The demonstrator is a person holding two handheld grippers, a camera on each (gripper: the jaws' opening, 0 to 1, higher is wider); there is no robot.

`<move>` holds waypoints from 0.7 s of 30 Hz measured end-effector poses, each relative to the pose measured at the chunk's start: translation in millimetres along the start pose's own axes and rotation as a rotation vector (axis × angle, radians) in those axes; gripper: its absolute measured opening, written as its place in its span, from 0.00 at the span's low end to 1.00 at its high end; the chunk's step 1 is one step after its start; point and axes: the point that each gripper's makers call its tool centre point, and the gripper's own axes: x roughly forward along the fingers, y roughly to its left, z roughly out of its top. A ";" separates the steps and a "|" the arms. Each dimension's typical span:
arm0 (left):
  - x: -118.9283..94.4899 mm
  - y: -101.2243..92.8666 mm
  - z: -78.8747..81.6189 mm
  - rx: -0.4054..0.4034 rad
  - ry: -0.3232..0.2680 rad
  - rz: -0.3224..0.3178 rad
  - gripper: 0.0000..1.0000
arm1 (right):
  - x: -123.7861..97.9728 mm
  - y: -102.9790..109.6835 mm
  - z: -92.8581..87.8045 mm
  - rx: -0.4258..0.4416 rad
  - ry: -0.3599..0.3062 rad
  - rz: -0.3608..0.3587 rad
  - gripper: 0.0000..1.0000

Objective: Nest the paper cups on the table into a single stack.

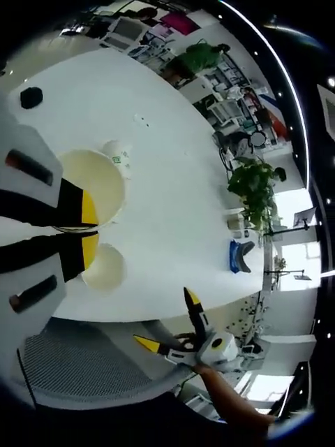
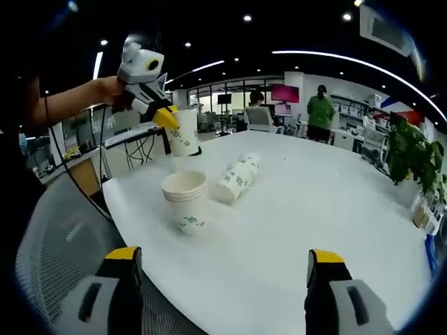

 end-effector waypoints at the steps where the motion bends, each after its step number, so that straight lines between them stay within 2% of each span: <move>1: -0.1 -2.8 2.1 0.004 -0.002 -0.004 0.00 | -0.2 0.5 1.2 0.003 -0.006 0.001 1.00; 7: 3.1 -16.6 8.7 0.022 -0.010 -0.038 0.00 | -0.8 1.7 6.4 0.012 -0.031 0.003 1.00; 21: 15.6 -42.1 13.6 0.070 -0.003 -0.116 0.00 | 0.9 2.2 1.6 0.006 -0.001 0.004 0.98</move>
